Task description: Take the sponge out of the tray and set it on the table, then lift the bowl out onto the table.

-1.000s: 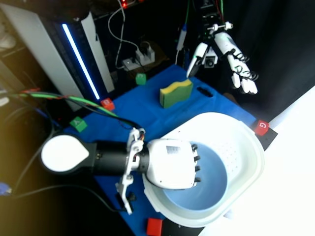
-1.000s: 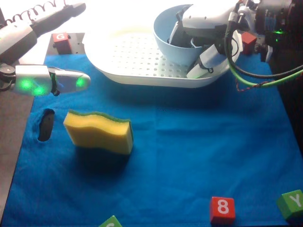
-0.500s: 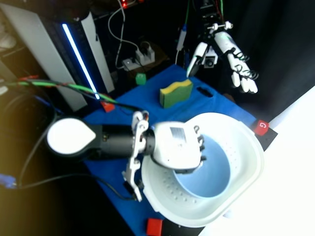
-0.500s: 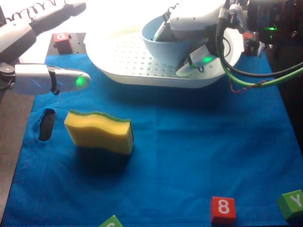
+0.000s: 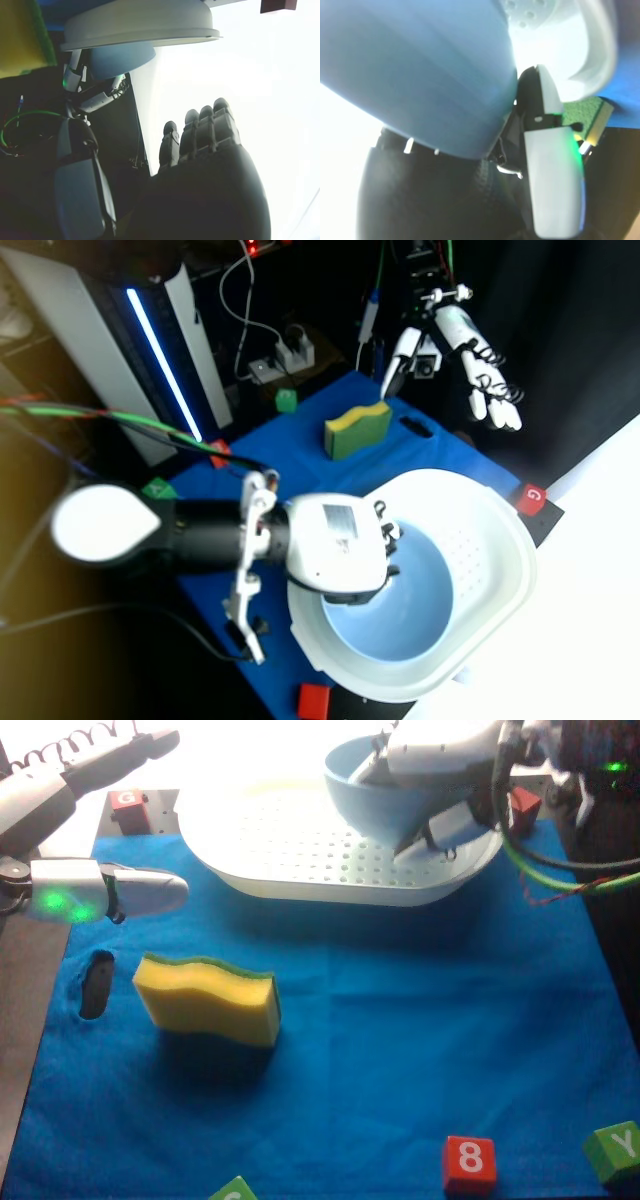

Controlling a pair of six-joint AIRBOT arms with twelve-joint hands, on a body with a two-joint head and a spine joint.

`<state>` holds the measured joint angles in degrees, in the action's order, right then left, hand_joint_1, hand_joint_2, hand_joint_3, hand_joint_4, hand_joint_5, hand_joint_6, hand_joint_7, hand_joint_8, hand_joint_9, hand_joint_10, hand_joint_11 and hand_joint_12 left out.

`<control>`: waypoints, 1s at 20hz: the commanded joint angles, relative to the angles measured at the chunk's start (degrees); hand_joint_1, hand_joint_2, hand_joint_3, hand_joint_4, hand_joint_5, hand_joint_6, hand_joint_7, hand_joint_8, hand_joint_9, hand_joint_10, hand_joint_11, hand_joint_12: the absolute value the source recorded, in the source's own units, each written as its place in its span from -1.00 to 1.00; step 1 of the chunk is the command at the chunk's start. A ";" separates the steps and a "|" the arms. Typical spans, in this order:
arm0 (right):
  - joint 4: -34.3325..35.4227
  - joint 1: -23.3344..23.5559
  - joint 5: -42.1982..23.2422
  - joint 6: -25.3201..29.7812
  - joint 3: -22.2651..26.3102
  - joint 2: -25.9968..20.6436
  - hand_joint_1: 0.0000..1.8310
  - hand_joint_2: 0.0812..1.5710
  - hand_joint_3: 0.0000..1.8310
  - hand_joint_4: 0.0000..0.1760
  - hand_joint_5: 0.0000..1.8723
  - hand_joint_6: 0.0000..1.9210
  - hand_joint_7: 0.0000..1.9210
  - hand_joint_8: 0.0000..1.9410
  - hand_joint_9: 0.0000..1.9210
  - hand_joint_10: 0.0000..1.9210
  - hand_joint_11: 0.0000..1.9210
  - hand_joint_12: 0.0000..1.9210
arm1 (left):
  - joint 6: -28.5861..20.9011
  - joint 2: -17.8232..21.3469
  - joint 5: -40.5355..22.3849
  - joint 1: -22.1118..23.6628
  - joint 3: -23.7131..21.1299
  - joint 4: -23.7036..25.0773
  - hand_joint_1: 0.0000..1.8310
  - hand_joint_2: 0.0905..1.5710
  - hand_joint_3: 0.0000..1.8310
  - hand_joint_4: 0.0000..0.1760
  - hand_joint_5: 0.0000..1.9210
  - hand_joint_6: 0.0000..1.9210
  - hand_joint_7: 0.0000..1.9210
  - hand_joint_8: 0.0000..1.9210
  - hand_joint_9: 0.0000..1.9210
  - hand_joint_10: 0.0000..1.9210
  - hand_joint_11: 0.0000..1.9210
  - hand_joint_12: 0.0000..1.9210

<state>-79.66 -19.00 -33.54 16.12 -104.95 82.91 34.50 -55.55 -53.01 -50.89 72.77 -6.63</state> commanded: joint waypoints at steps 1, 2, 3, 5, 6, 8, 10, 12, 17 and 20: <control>4.03 1.92 -2.31 -1.30 1.44 -1.03 0.16 0.66 -1.00 -1.00 -0.34 0.61 0.11 1.00 0.40 1.00 0.51 1.00 | -0.50 -0.22 -7.41 0.32 -0.08 -1.14 -0.25 0.11 -1.00 0.84 -0.90 -1.00 -0.92 -0.99 -0.98 -1.00 -0.97 -0.98; 5.25 2.10 -2.32 -3.42 4.05 -2.65 0.15 0.67 -1.00 -1.00 -0.35 0.63 0.10 1.00 0.39 1.00 0.50 1.00 | -0.55 -0.22 -7.52 0.23 -0.08 -1.18 -0.26 0.11 -1.00 0.87 -0.90 -1.00 -0.92 -0.99 -0.98 -1.00 -0.96 -0.98; 6.50 2.23 -2.73 -6.14 7.11 -4.58 0.18 0.64 -1.00 -1.00 -0.31 0.58 0.14 1.00 0.42 1.00 0.54 1.00 | -0.57 -0.22 -7.62 0.19 -0.09 -1.19 -0.26 0.11 -0.99 0.85 -0.90 -1.00 -0.92 -0.99 -0.98 -1.00 -0.97 -0.98; 7.91 2.25 -4.89 -7.74 11.55 -7.62 0.14 0.68 -0.99 -1.00 -0.36 0.63 0.22 1.00 0.49 1.00 0.57 1.00 | -0.59 -0.18 -7.84 0.07 -0.17 -1.35 -0.28 0.11 -1.00 0.91 -0.89 -1.00 -0.92 -1.00 -0.99 -1.00 -0.96 -0.98; 8.51 2.23 -6.78 -7.85 13.03 -8.76 0.12 0.73 -0.98 -1.00 -0.41 0.73 0.24 1.00 0.52 1.00 0.61 1.00 | -0.63 -0.01 -8.11 -0.17 -0.32 -1.57 -0.28 0.11 -1.00 0.82 -0.89 -1.00 -0.93 -1.00 -1.00 -1.00 -0.98 -0.99; 9.06 2.22 -10.61 -7.85 15.91 -11.26 0.08 0.77 -0.98 -1.00 -0.46 0.81 0.21 1.00 0.50 1.00 0.60 1.00 | -0.65 0.71 -8.98 -1.07 -0.95 -2.21 -0.28 0.11 -1.00 0.75 -0.89 -1.00 -0.91 -0.99 -0.99 -1.00 -1.00 -0.99; 9.00 1.51 -13.60 -7.87 19.30 -13.83 0.12 0.73 -1.00 -1.00 -0.41 0.71 0.23 1.00 0.55 1.00 0.64 1.00 | -0.65 1.20 -9.78 -1.98 -1.35 -3.04 -0.27 0.11 -1.00 0.81 -0.88 -0.99 -0.90 -0.99 -0.98 -0.99 -0.99 -0.99; 9.02 -0.02 -15.98 -7.86 21.52 -15.37 0.12 0.71 -1.00 -1.00 -0.39 0.68 0.22 1.00 0.60 1.00 0.69 1.00 | -0.65 1.28 -9.98 -2.17 -1.45 -3.28 -0.25 0.08 -1.00 0.95 -0.88 -1.00 -0.91 -1.00 -0.97 -0.99 -0.97 -0.98; 8.97 -4.57 -20.61 -7.82 25.05 -16.77 0.16 0.65 -1.00 -1.00 -0.32 0.55 0.23 0.86 0.64 0.92 0.74 0.99 | -0.66 1.28 -9.94 -2.28 -1.56 -3.31 -0.26 0.08 -1.00 0.87 -0.86 -0.99 -0.87 -0.99 -0.95 -0.99 -0.97 -0.97; 7.59 -7.66 -21.09 -6.24 25.19 -16.12 0.14 0.69 -1.00 -1.00 -0.37 0.64 0.15 1.00 0.58 1.00 0.73 1.00 | -0.66 1.26 -9.87 -2.29 -1.65 -3.31 -0.25 0.07 -1.00 0.85 -0.85 -0.99 -0.88 -1.00 -0.95 -1.00 -0.97 -0.97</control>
<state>-76.27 -27.24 -51.42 9.54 -79.72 66.57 34.28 -54.63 -55.94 -53.56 71.26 -9.04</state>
